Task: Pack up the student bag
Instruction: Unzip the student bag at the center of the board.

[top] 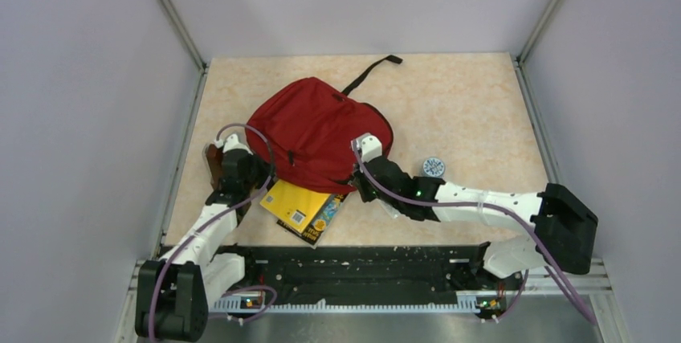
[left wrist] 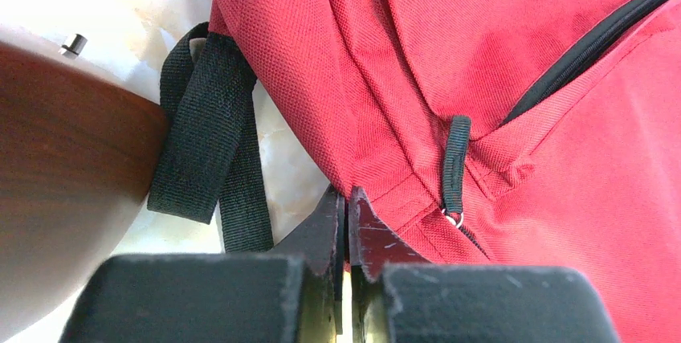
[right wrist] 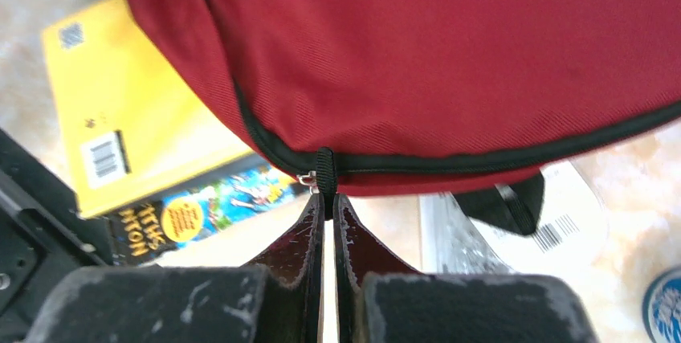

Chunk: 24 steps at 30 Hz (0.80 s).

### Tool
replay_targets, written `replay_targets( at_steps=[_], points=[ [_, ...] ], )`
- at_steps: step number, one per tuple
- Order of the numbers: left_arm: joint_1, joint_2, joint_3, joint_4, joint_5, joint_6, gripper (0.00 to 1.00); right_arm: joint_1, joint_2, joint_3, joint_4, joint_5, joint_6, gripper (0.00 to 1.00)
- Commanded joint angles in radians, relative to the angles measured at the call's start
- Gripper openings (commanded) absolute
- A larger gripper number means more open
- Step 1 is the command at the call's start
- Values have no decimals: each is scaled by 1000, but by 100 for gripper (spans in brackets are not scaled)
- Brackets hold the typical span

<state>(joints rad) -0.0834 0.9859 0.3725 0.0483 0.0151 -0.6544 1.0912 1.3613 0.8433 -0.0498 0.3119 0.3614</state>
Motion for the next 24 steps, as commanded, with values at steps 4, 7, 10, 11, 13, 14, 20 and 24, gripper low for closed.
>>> replay_targets(
  at_steps=[4,7,10,11,13,14,20,24],
  points=[
    [24,-67,64,-43,-22,90,0,11,-97,-78,-3,155,43,0],
    [22,-91,118,-139,74,174,7,12,-133,-92,10,164,33,0],
    [16,-112,158,-195,127,218,32,12,-164,-111,38,156,25,0],
    [8,-120,167,-209,130,222,40,11,-169,-116,43,153,25,0],
    [-20,-135,175,-215,137,227,53,10,-172,-123,56,153,30,0],
    [-44,-140,183,-222,127,233,58,11,-170,-124,68,154,32,0],
    [-323,-150,290,-299,-111,322,66,12,-160,-129,94,141,58,0],
    [-467,-133,271,-187,28,394,68,11,-178,-148,114,154,67,0]
  ],
)
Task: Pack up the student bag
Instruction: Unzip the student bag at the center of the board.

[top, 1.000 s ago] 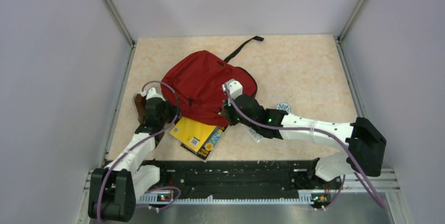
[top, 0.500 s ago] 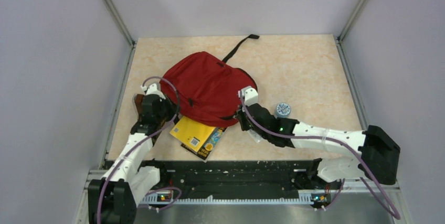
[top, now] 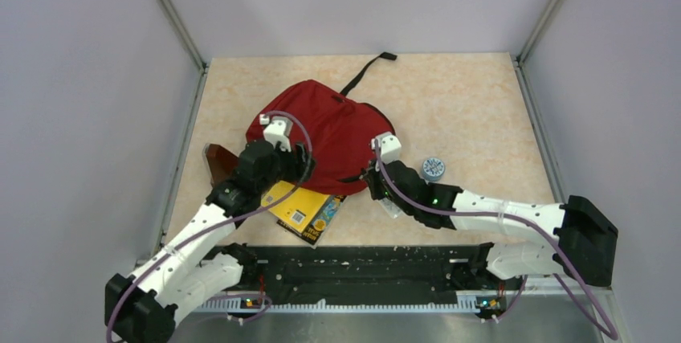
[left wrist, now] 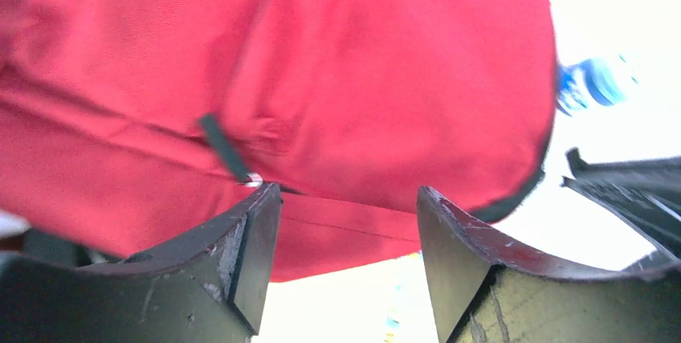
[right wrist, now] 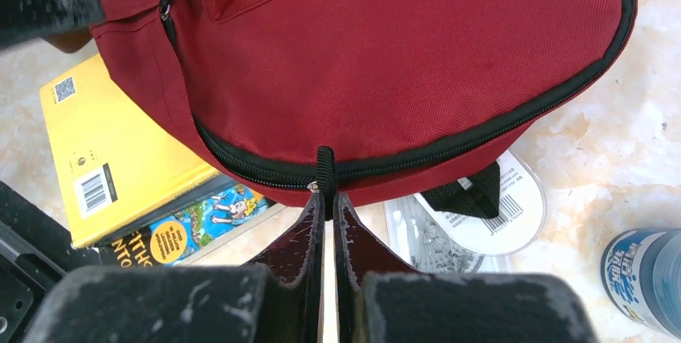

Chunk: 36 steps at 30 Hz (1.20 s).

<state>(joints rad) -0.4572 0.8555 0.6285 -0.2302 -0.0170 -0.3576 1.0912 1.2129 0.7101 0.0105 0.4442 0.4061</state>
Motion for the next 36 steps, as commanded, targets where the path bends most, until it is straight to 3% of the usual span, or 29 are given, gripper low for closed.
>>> replay_targets(
  at_steps=[1,6,23,25,27,34,36],
  points=[
    [-115,10,3,128,105,118,68,11,-36,-21,60,27,23,0],
    [-202,135,-9,296,253,164,69,10,-41,-23,55,44,18,0],
    [-272,361,28,428,314,203,70,10,-60,-24,46,78,17,0],
    [-273,368,29,431,301,203,64,11,-58,-23,48,75,17,0],
    [-274,372,30,439,295,201,51,11,-53,-22,47,74,19,0],
    [-276,362,28,424,262,205,2,11,-29,-18,21,114,42,0],
    [-276,351,20,406,243,207,0,10,-19,-4,-21,180,47,0]
  ],
)
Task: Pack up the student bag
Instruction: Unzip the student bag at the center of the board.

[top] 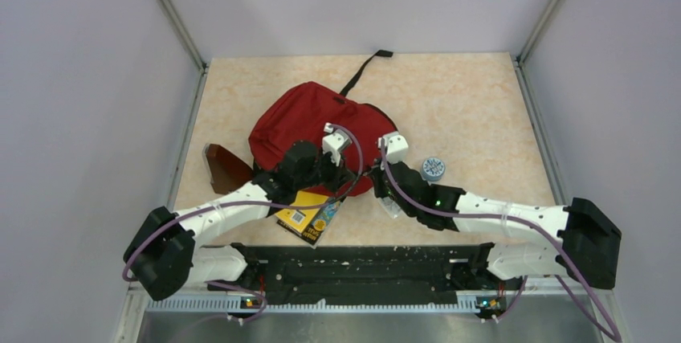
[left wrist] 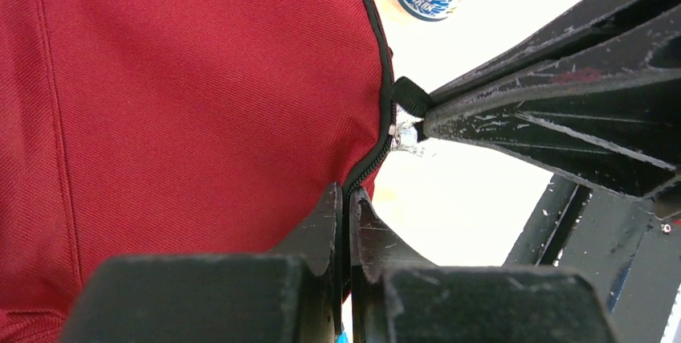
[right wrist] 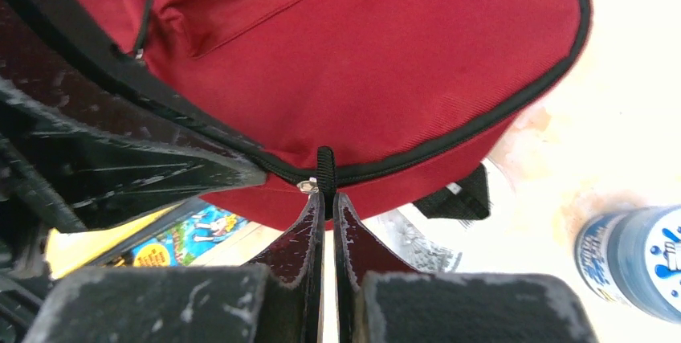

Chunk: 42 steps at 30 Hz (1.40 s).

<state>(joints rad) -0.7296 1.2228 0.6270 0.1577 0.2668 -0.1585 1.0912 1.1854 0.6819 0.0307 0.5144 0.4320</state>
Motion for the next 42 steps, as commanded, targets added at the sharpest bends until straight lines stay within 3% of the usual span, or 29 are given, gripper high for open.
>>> replay_targets(
  at_steps=[1,5,16,23,24,27,29,31,36,42],
  points=[
    [-4,-26,16,5,-51,7,0,11,17,37,-83,162,28,0],
    [-4,-86,-22,-42,-129,-9,0,-24,40,63,-147,280,33,0],
    [-4,-328,-97,-298,-373,-152,0,-276,114,81,35,108,-85,0],
    [-4,-434,-78,-412,-419,-166,0,-310,148,125,94,-13,-157,0],
    [-4,-441,-71,-406,-403,-154,8,-310,139,121,99,-43,-157,0],
    [-4,-425,-31,-378,-342,-109,46,-310,109,99,107,-125,-154,0],
    [-4,-383,15,-360,-306,-86,61,-310,90,90,101,-166,-146,0],
    [-4,-306,66,-341,-251,-63,67,-311,76,85,95,-202,-136,0],
    [-9,-104,195,-250,-125,-31,70,-310,39,70,90,-262,-116,0],
    [-40,82,317,-189,-97,17,73,-309,8,67,61,-260,-115,0]
  ],
)
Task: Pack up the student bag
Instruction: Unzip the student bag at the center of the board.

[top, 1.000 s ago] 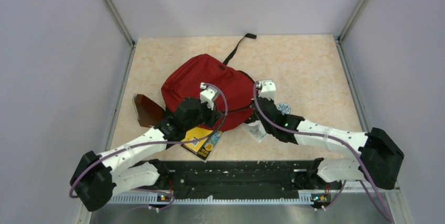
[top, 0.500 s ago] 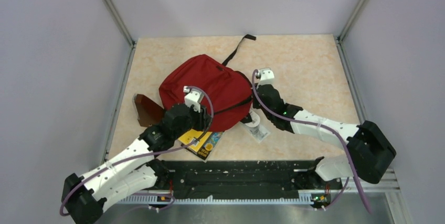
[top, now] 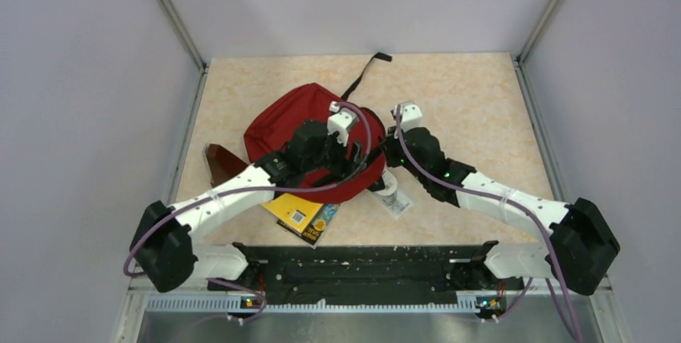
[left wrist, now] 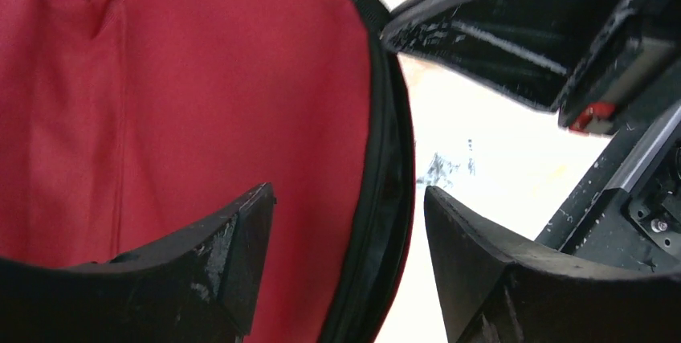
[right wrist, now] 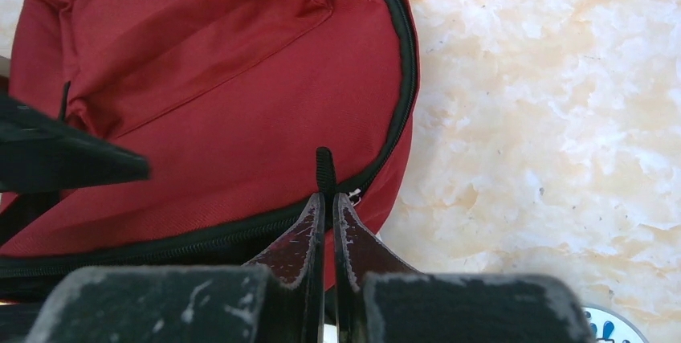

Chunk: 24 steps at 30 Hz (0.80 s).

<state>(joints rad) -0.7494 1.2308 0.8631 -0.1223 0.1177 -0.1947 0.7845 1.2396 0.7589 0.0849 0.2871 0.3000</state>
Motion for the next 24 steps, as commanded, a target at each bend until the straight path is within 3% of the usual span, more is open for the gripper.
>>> replay_targets(
  at_steps=[1,6,9,10,11,12,13,18,24],
  points=[
    [-27,93,91,91,37,58,73,-3,-49,-12,5,-30,16,0],
    [-33,144,105,112,-86,67,65,-2,-61,-19,-2,-29,17,0],
    [-33,162,105,113,-87,73,52,-2,-65,-22,-1,-22,16,0],
    [-34,168,106,113,-75,79,45,-3,-65,-23,1,-17,18,0],
    [-35,171,108,112,-59,90,31,-3,-65,-23,3,-14,19,0],
    [-36,170,109,102,-51,103,7,-3,-64,-23,4,-9,23,0],
    [-36,164,107,92,-57,111,0,-3,-62,-21,3,1,25,0],
    [-36,57,70,31,-151,122,0,-12,-2,44,-110,152,69,0],
    [-37,-92,61,-147,-237,56,0,-86,69,100,-92,98,56,0]
  ],
)
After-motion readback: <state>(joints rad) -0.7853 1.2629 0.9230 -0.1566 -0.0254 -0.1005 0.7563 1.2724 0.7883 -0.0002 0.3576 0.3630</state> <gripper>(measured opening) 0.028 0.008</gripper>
